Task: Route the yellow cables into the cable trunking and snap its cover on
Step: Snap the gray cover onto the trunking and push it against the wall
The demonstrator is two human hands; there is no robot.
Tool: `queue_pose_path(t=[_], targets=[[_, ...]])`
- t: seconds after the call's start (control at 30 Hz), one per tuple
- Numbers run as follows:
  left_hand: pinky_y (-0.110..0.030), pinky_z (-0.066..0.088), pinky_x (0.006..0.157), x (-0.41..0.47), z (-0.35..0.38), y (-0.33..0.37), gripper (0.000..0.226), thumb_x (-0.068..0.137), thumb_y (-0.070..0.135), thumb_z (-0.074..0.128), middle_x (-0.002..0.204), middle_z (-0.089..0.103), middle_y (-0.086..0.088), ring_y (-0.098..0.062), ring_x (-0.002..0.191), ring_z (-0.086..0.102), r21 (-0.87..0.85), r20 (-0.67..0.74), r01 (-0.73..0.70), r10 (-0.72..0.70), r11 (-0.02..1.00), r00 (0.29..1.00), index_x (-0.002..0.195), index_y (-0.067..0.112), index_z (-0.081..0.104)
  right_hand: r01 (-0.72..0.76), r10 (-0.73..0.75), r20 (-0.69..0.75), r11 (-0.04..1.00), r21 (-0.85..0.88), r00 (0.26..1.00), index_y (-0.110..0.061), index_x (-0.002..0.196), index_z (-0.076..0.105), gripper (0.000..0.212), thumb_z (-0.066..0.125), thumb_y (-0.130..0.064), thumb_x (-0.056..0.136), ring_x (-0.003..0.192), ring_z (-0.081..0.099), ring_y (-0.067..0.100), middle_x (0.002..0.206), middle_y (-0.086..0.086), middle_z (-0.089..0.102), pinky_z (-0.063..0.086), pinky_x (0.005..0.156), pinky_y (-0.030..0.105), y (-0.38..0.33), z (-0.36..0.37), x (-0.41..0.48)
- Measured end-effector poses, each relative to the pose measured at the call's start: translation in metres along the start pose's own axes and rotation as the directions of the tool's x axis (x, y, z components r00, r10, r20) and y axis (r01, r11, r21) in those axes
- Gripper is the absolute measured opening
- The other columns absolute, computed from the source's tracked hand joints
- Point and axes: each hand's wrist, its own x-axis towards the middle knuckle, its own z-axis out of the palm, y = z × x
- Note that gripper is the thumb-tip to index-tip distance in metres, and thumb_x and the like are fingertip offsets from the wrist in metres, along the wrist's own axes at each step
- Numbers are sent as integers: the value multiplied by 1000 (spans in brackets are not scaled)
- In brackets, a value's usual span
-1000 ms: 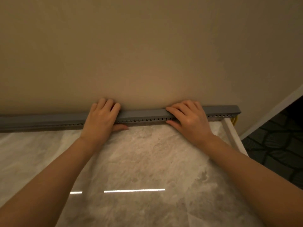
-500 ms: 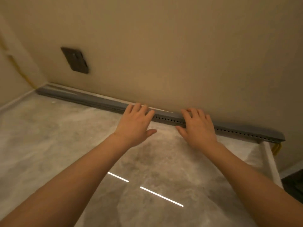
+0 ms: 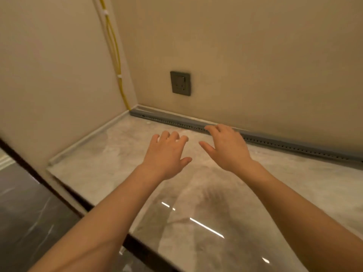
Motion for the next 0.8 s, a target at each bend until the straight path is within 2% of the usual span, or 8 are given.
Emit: queue_pose_path(t=[0.17,0.33,0.53,0.8], targets=[[-42,29,101,-34,-9,-73,54,87,52,47,133,44,0,-25,123,35,-54,33,26,-24,998,999,133,26,35,-56,53,50,995,81,997,-21,133,41,50,42,-49,92,117,46,27,129,6,51,41,92,42,-83,29,16],[-41,28,101,-44,-4,-134,52,88,51,46,134,45,0,-24,125,35,-98,74,54,-47,994,996,133,26,35,-59,49,103,994,92,993,-23,133,40,50,41,-50,92,116,47,26,128,5,51,42,91,41,-132,54,39],[-40,29,101,-27,19,-200,52,89,49,45,135,43,-1,-25,125,34,-98,185,86,-67,991,981,134,26,34,-84,69,197,994,72,978,-24,134,39,49,41,-50,92,119,45,26,132,5,48,40,94,42,-153,92,87],[-42,28,106,61,46,-298,47,94,40,41,138,42,-7,-27,128,34,79,329,71,-93,994,940,135,18,36,-67,50,209,995,74,977,-23,135,38,51,41,-51,92,123,41,27,134,5,47,35,98,43,-154,152,204]])
